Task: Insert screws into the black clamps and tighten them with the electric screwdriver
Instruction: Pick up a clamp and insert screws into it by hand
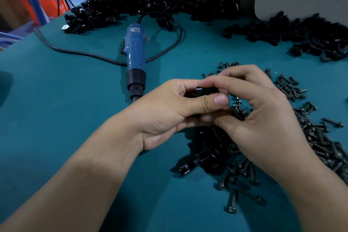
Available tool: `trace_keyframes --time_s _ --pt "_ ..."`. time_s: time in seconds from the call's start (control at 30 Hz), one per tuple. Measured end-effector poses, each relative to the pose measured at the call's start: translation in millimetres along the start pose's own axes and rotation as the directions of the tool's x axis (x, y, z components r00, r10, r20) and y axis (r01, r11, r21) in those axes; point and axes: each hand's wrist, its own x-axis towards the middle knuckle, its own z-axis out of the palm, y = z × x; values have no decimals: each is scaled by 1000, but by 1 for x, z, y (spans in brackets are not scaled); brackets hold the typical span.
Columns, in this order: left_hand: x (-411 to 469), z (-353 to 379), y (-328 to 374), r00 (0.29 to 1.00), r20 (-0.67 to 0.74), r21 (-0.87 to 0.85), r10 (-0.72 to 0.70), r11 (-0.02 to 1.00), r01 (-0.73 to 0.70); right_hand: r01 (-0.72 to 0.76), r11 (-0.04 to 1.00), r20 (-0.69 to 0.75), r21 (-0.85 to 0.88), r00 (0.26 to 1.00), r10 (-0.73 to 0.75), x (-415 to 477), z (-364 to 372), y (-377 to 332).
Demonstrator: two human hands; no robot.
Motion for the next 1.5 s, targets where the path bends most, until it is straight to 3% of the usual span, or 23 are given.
trace_keyframes --time_s 0.73,1.0,1.5 --pt "2 1 -3 999 -39 45 0 999 2 -23 1000 1 17 1000 23 0 0 1" --pt "1 0 3 998 -66 -73 0 997 -4 -55 998 -44 -21 998 54 1 -2 5" --pt "2 0 -2 1000 -6 21 14 1000 -14 -12 1000 -12 -2 1000 12 0 -3 2"
